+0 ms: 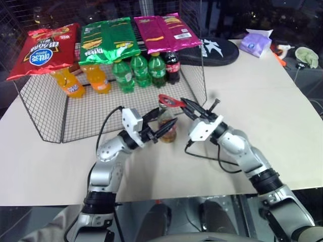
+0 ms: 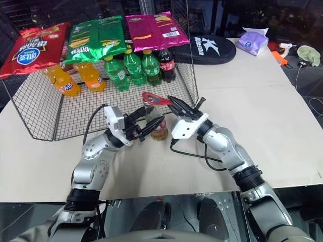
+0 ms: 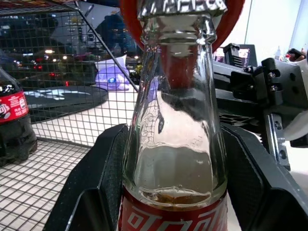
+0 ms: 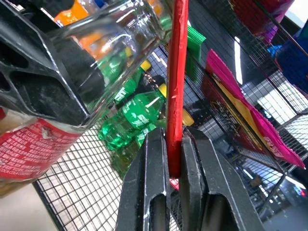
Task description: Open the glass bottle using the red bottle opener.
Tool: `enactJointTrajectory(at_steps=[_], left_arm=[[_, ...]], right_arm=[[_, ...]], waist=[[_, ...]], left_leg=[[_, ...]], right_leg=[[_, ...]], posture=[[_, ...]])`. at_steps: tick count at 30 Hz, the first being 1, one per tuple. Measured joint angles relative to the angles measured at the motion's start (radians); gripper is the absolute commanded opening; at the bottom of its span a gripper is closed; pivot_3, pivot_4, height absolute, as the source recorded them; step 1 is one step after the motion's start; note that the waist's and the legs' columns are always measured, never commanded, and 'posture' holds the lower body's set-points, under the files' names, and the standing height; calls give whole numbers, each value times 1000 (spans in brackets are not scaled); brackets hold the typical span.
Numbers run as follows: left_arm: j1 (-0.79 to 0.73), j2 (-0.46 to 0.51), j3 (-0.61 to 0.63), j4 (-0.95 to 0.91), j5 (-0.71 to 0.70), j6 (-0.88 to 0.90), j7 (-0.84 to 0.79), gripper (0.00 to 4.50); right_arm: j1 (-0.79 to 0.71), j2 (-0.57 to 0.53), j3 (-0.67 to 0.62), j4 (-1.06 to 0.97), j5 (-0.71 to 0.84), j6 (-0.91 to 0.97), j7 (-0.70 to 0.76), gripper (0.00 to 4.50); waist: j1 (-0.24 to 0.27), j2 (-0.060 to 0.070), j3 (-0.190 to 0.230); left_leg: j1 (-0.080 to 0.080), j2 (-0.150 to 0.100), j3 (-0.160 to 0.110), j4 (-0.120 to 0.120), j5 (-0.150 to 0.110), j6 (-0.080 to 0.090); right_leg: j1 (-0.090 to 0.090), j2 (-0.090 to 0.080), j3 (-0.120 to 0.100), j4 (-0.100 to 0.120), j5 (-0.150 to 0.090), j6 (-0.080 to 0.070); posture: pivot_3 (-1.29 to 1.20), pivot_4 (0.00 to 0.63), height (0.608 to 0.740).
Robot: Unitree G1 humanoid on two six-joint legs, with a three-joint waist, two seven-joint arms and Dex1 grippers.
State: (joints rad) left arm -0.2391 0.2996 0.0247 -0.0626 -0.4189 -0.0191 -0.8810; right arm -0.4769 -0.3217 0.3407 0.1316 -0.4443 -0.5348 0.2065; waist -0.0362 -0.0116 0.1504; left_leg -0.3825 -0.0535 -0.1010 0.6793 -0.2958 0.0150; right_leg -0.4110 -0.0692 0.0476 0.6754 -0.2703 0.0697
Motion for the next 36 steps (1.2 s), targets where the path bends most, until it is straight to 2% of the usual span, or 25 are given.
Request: enactJointTrajectory(at_steps=[36], left_arm=[[13, -10, 2, 0, 3, -18, 0, 2464]], right_arm=[[-52, -60, 2, 45, 21, -101, 71, 0]], waist=[[1, 0, 0]], left_leg=[[1, 0, 0, 0, 0, 0]], right_leg=[[1, 0, 0, 0, 0, 0]], posture=[[0, 150, 740]])
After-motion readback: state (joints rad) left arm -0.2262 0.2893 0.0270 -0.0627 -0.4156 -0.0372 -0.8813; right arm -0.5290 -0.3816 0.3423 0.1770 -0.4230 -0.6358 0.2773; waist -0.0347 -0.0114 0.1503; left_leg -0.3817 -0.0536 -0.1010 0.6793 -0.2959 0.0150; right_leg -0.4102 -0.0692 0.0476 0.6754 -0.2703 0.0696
